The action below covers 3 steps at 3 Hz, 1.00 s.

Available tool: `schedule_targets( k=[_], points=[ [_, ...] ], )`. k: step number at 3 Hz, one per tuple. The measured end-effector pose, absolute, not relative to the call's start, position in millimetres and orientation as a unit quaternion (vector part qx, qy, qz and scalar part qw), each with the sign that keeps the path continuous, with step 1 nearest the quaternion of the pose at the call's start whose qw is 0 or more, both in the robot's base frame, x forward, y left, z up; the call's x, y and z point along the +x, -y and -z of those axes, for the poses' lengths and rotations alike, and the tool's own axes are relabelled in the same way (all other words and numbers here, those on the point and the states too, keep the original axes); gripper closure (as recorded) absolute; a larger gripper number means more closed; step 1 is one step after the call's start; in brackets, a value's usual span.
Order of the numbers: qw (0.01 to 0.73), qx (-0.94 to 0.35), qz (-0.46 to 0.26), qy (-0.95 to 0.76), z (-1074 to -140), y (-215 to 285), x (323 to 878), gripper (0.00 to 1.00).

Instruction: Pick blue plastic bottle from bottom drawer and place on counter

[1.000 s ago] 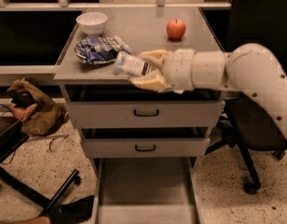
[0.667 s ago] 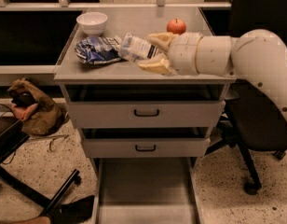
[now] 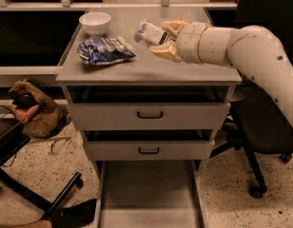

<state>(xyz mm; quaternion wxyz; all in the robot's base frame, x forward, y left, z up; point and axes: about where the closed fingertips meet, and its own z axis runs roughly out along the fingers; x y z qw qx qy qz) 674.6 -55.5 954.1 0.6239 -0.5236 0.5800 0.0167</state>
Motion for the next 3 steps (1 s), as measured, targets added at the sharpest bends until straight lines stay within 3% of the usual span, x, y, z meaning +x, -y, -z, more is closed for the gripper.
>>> schedule_targets(
  k=[3],
  points=[
    [0.601, -0.516, 0.045, -0.609, -929.1, 70.7, 724.3, 1.00]
  ],
)
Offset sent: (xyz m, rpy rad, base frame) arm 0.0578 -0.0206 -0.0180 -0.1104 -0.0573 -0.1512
